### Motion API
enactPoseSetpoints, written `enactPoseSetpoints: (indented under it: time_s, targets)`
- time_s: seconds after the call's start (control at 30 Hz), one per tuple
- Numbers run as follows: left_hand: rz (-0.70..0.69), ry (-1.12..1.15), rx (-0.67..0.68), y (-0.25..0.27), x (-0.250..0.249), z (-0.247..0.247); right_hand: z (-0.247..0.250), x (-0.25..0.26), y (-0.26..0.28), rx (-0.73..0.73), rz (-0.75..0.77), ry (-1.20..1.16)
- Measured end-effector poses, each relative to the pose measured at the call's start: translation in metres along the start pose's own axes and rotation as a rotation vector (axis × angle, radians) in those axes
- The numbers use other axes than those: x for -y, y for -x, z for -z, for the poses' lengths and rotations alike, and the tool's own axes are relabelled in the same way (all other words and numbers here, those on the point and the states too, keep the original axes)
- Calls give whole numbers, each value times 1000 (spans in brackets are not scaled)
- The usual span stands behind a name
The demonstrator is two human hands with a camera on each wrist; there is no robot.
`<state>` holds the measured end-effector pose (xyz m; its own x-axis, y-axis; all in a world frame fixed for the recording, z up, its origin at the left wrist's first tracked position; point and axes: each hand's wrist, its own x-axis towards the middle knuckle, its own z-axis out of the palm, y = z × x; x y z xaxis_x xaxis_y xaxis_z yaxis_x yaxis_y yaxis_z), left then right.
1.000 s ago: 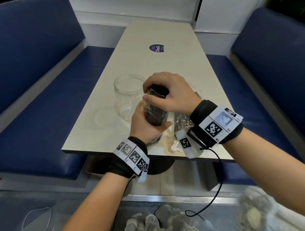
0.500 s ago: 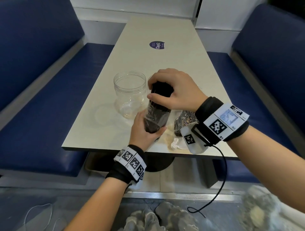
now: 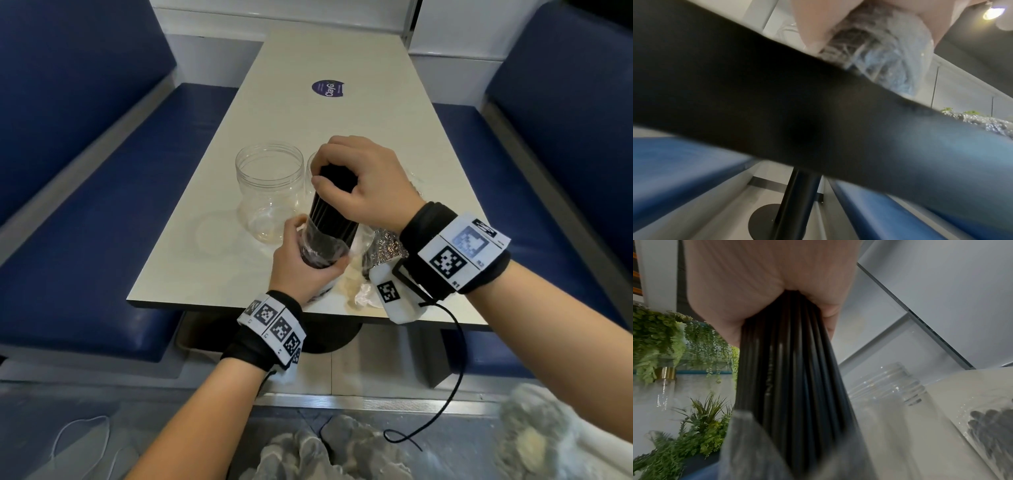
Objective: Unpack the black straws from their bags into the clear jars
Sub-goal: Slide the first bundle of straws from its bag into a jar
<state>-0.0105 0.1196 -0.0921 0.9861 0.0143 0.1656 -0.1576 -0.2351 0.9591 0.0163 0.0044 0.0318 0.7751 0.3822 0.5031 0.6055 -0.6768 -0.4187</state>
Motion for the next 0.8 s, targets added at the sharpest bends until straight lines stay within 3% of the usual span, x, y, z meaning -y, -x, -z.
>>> enactPoseSetpoints:
  time_s: [0.43, 0.6, 0.8]
  targets:
    - [27, 18, 143, -7, -6, 4, 2, 3, -3, -62, -25, -63]
    - [-24, -27, 143, -13, -37, 25, 20, 13, -22, -127, -108, -184]
    - [-58, -256, 205, -29, -90, 71, 48, 17, -42, -67, -157, -388]
